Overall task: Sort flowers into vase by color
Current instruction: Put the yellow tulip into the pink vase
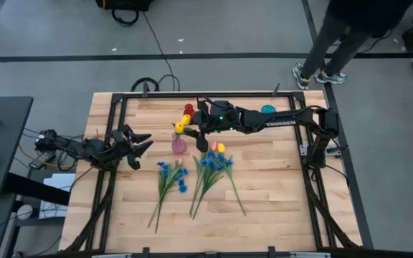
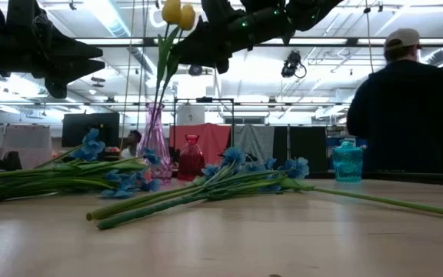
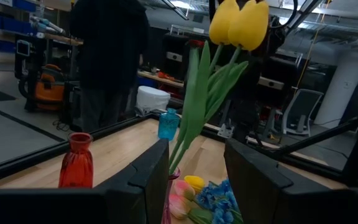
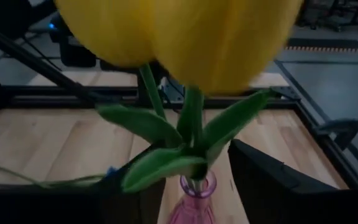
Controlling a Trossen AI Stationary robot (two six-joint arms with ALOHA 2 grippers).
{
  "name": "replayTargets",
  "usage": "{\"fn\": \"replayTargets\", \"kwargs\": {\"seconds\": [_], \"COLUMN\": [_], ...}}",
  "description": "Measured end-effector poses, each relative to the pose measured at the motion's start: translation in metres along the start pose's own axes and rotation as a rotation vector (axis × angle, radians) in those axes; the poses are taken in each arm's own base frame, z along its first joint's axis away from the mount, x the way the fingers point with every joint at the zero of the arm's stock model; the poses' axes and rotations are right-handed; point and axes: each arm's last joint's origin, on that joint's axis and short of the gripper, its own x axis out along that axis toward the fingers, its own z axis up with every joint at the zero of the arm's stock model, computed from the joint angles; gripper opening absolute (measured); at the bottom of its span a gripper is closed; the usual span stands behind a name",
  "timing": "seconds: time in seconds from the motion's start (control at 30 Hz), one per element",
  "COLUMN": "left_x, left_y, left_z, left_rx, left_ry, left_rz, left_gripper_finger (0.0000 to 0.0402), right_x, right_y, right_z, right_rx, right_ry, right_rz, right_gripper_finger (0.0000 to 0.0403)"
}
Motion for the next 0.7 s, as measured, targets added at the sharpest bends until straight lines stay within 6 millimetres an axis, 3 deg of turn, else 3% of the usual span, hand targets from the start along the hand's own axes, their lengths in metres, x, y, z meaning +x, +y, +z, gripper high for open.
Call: {"fn": "replayTargets", "kwargs": {"seconds": [0.37, 0.7], "left_x": [0.0, -0.001], "left_y": [0.0, -0.001], "left_z": [0.0, 0.012], "left_rx": [0.007, 0.029], "left_ry": [0.0, -0.005], "left_rz": [0.0, -0.002], "left_gripper_finger": [0.0163, 0.0163], "right_x": [-0.005, -0.043], "right_y": [0.0, 0.017], "right_z": [-0.011, -0.005], "right_rx": [0.06, 0.143], "right_ry": [0.138, 0.353], "right_rz": [0.018, -0.01], "right_gripper_finger": [0.0275, 0.028]}}
